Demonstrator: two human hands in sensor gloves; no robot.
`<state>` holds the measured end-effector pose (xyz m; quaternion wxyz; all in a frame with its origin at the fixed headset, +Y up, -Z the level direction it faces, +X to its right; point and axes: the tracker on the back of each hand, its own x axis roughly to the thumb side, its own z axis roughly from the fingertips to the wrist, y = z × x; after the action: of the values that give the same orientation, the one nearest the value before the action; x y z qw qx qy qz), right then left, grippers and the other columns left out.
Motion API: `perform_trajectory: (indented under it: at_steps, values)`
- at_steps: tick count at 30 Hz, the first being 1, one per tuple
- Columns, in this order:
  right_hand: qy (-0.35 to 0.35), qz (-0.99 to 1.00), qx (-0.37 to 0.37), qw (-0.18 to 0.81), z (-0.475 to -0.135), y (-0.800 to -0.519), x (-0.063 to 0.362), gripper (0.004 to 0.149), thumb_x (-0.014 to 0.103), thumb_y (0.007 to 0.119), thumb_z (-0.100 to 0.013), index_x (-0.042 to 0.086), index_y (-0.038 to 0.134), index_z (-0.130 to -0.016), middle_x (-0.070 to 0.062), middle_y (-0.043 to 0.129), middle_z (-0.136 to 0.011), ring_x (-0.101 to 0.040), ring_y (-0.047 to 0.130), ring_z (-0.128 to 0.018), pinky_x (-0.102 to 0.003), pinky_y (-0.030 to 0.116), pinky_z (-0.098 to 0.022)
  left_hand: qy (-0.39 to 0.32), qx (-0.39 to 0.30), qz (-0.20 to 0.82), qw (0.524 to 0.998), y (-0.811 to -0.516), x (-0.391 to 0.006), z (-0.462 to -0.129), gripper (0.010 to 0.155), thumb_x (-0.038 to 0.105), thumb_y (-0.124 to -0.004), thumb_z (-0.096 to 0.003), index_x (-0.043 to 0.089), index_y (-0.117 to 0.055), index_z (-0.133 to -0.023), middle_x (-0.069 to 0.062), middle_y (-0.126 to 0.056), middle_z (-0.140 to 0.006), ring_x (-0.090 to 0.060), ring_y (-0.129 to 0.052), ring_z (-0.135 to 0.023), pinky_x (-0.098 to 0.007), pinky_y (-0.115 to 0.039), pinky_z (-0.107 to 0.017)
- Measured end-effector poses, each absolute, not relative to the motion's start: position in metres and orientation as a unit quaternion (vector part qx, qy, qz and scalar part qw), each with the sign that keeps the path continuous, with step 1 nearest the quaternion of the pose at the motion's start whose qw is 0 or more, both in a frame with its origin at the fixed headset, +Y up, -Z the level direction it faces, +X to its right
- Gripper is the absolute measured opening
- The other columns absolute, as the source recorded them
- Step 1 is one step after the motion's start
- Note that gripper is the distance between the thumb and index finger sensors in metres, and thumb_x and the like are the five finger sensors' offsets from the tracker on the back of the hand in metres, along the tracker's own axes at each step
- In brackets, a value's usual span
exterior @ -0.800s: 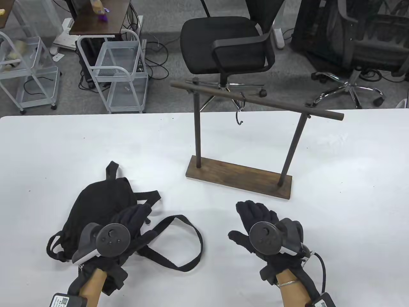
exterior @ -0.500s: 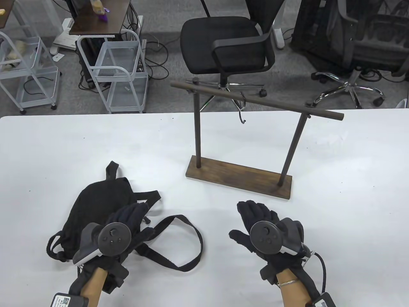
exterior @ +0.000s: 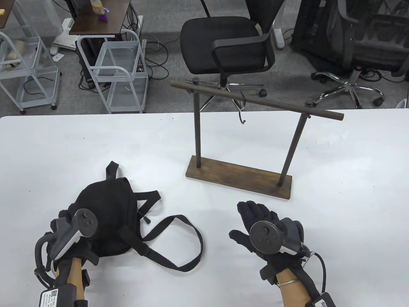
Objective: Hang the backpack on the s-hook
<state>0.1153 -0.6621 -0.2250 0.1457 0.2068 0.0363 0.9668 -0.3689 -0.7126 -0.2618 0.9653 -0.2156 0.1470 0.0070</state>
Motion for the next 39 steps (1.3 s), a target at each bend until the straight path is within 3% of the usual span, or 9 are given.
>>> perform_trajectory:
  at_steps: [3,7,9,11,16,22,28,35,39]
  values:
    - [0.035,0.967,0.207,0.143,-0.225,-0.662,0.115,0.082,0.052,0.062,-0.063,-0.008,0.041,-0.115,-0.038,0.049,-0.116,-0.063,0.057,-0.099,-0.077,0.053,-0.063,0.159,-0.250,0.005,0.955,-0.718,-0.370,-0.263,0.091,0.053,-0.056,-0.0612,-0.002,-0.006,-0.113,-0.038,-0.030,-0.121,-0.062,-0.050,-0.108,-0.076,-0.051,-0.069]
    - [0.034,0.968,0.205,0.142,-0.225,-0.662,0.115,0.082,0.052,0.062,-0.063,-0.008,0.041,-0.115,-0.038,0.050,-0.116,-0.063,0.057,-0.099,-0.076,0.053,-0.063,0.197,-0.325,-0.092,0.921,-0.722,-0.371,-0.266,0.103,0.055,-0.065,-0.0561,-0.006,-0.003,-0.111,-0.033,-0.046,-0.120,-0.041,-0.076,-0.098,-0.064,-0.068,-0.068]
    - [0.037,0.968,0.203,0.144,-0.226,-0.663,0.116,0.082,0.052,0.062,-0.063,-0.008,0.041,-0.115,-0.038,0.050,-0.116,-0.062,0.058,-0.099,-0.076,0.053,-0.063,0.213,-0.367,-0.073,0.902,-0.726,-0.375,-0.265,0.106,0.055,-0.067,-0.0544,-0.010,-0.004,-0.111,-0.030,-0.053,-0.118,-0.038,-0.081,-0.092,-0.062,-0.071,-0.066]
    - [0.039,0.968,0.202,0.143,-0.226,-0.663,0.116,0.082,0.052,0.063,-0.063,-0.008,0.042,-0.115,-0.038,0.050,-0.116,-0.062,0.058,-0.099,-0.076,0.053,-0.063,0.230,-0.361,-0.060,0.902,-0.726,-0.382,-0.264,0.106,0.054,-0.069,-0.0534,-0.012,-0.009,-0.111,-0.027,-0.063,-0.113,-0.033,-0.087,-0.085,-0.059,-0.075,-0.063]
    - [0.038,0.968,0.203,0.142,-0.226,-0.663,0.115,0.082,0.051,0.063,-0.063,-0.008,0.043,-0.115,-0.038,0.052,-0.116,-0.063,0.058,-0.099,-0.076,0.053,-0.063,0.280,-0.353,-0.012,0.893,-0.719,-0.392,-0.262,0.092,0.043,-0.074,-0.0562,-0.016,-0.031,-0.112,-0.007,-0.087,-0.087,-0.020,-0.096,-0.057,-0.056,-0.082,-0.055]
    - [0.038,0.968,0.201,0.143,-0.227,-0.663,0.116,0.081,0.051,0.063,-0.063,-0.008,0.043,-0.115,-0.038,0.052,-0.116,-0.062,0.059,-0.099,-0.076,0.053,-0.063,0.282,-0.321,0.017,0.904,-0.712,-0.395,-0.262,0.055,0.033,-0.071,-0.0607,0.005,-0.061,-0.107,-0.003,-0.090,-0.076,-0.019,-0.093,-0.049,-0.064,-0.072,-0.063]
    - [0.038,0.967,0.201,0.150,-0.227,-0.664,0.115,0.081,0.051,0.062,-0.064,-0.009,0.043,-0.115,-0.038,0.052,-0.116,-0.063,0.059,-0.098,-0.076,0.053,-0.063,0.230,-0.170,0.122,0.950,-0.686,-0.382,-0.262,0.045,0.028,-0.069,-0.0612,0.015,-0.063,-0.104,-0.009,-0.085,-0.079,-0.024,-0.088,-0.055,-0.066,-0.067,-0.064]
    - [0.038,0.958,0.215,0.184,-0.225,-0.662,0.110,0.085,0.051,0.060,-0.064,-0.011,0.035,-0.115,-0.040,0.046,-0.116,-0.065,0.055,-0.098,-0.077,0.051,-0.063,0.037,0.052,0.229,0.971,-0.654,-0.335,-0.255,0.043,0.027,-0.070,-0.0593,0.022,-0.065,-0.101,-0.010,-0.082,-0.081,-0.024,-0.085,-0.057,-0.066,-0.065,-0.065]
    - [0.025,0.948,0.223,0.226,-0.222,-0.659,0.108,0.090,0.054,0.057,-0.065,-0.015,0.027,-0.115,-0.043,0.040,-0.116,-0.067,0.050,-0.099,-0.077,0.048,-0.064,-0.046,0.118,0.236,0.963,-0.640,-0.301,-0.241,0.042,0.028,-0.070,-0.0592,0.022,-0.065,-0.101,-0.010,-0.081,-0.081,-0.024,-0.086,-0.057,-0.065,-0.066,-0.064]
